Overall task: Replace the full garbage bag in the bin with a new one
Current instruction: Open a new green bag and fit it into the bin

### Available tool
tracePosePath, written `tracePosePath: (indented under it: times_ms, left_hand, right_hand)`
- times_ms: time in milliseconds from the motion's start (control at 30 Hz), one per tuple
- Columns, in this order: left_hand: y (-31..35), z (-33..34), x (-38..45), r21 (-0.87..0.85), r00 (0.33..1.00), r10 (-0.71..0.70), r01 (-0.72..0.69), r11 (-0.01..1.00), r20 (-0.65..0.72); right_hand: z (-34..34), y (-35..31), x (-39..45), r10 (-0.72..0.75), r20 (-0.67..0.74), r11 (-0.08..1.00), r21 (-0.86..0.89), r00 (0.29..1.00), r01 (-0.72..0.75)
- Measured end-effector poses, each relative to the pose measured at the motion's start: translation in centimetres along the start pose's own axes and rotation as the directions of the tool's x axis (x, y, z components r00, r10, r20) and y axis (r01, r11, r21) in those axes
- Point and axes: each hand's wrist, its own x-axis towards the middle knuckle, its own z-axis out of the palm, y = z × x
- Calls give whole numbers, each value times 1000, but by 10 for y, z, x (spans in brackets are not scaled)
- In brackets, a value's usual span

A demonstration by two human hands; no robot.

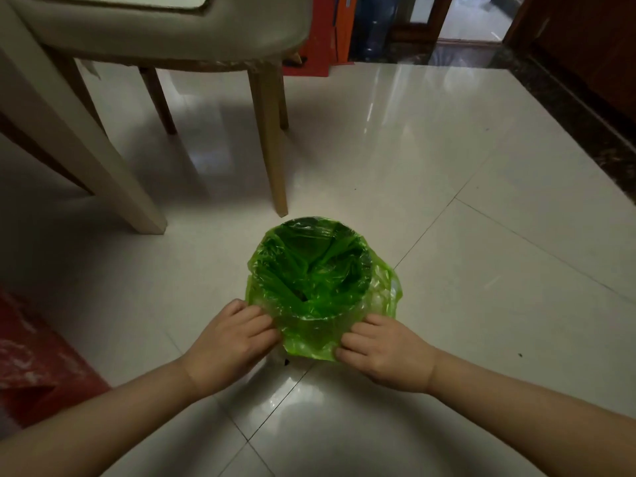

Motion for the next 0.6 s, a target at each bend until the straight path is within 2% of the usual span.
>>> tracePosePath:
  times_ms: [67,133,167,200,233,267,300,333,367,400,433,467,533,600]
  left_hand:
    - [-4,6,-5,-16,994,-12,14,1000,108]
    - [-7,10,-11,-128,961,-15,52,990,276]
    - [-6,10,-13,-236,925,-43,141,961,377]
    - [-4,7,-14,-362,892,-103,282,889,441]
    - [-2,-2,-13,-479,837,-224,482,733,500]
    - [1,-12,-10,-570,756,-358,651,501,549]
    - [-2,-15,-9,-614,663,-479,737,283,575]
    - [-5,-20,-6,-634,577,-618,757,158,534]
    - [-8,-26,-1,-632,505,-746,761,147,434]
    - [-10,-32,6,-610,447,-834,772,178,322]
    - [-11,-39,17,-600,415,-871,777,190,262]
    - [-11,-43,28,-589,407,-876,786,191,260]
    - [-10,-44,51,-584,416,-831,799,141,369]
    - [-5,-41,74,-598,395,-776,801,30,491]
  right_hand:
    - [8,1,-5,67,87,997,18,994,-69]
    - [13,3,-7,197,235,964,129,952,-231]
    - [12,4,-8,273,324,900,246,906,-359]
    - [8,5,-8,361,395,779,370,845,-506]
    - [2,7,-9,448,480,588,477,754,-653]
    - [-6,8,-10,530,542,358,554,652,-751]
    - [-14,11,-10,619,562,182,577,548,-797]
    - [-21,14,-12,721,514,99,585,464,-805]
    - [-28,18,-12,823,412,77,601,391,-795]
    - [-36,22,-9,899,295,76,625,325,-777]
    - [-43,25,-4,933,219,71,665,285,-744]
    - [-49,27,4,934,197,74,710,298,-700]
    - [-45,29,21,884,270,67,735,381,-675]
    - [-27,29,37,838,369,-18,755,402,-655]
